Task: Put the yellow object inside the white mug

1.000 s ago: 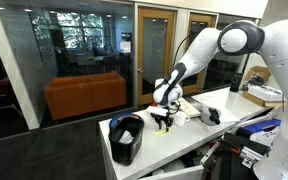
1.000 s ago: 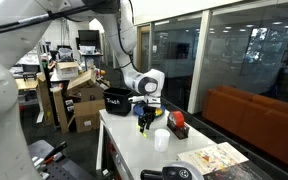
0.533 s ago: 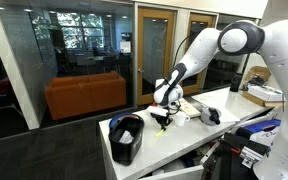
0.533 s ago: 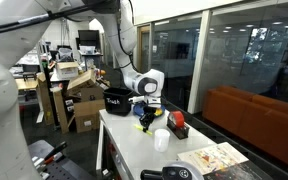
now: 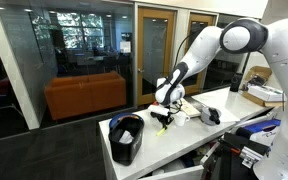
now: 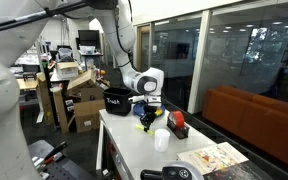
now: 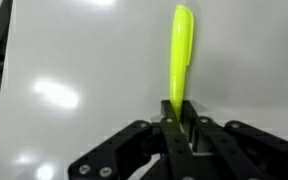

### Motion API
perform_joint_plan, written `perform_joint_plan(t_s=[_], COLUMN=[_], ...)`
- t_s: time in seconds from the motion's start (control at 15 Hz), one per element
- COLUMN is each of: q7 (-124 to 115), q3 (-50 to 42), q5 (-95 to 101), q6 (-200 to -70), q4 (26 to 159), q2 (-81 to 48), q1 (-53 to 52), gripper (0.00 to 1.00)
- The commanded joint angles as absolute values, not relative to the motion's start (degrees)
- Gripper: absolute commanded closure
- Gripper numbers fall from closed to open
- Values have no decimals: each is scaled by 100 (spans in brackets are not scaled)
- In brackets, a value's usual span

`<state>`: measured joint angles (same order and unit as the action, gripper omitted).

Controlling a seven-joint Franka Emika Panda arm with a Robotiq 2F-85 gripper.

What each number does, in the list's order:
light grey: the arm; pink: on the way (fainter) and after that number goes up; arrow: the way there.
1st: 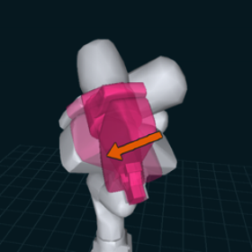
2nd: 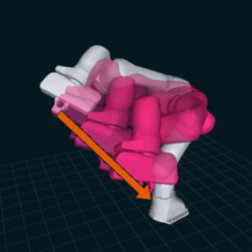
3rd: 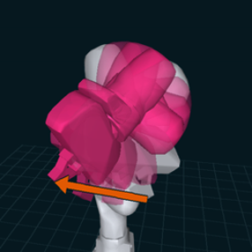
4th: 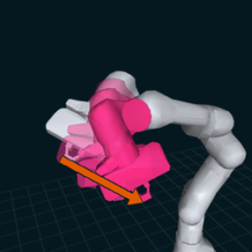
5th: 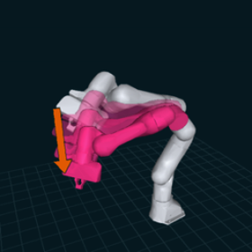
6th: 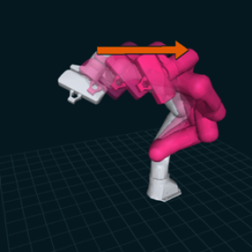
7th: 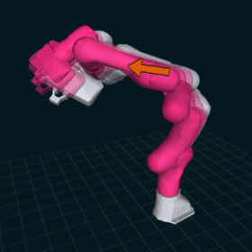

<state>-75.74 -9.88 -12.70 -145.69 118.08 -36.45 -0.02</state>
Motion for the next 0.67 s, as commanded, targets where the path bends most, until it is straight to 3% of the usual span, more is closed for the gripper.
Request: perform_joint_plan(t_s=[0.0, 0.6], q7=[-7977, -9815], q3=[-1364, -2040], q5=[-888, 1451], q6=[-14922, -14835], q4=[12326, 12980], q2=[-3133, -2045], q1=[-434, -1290], gripper=[97, 97])
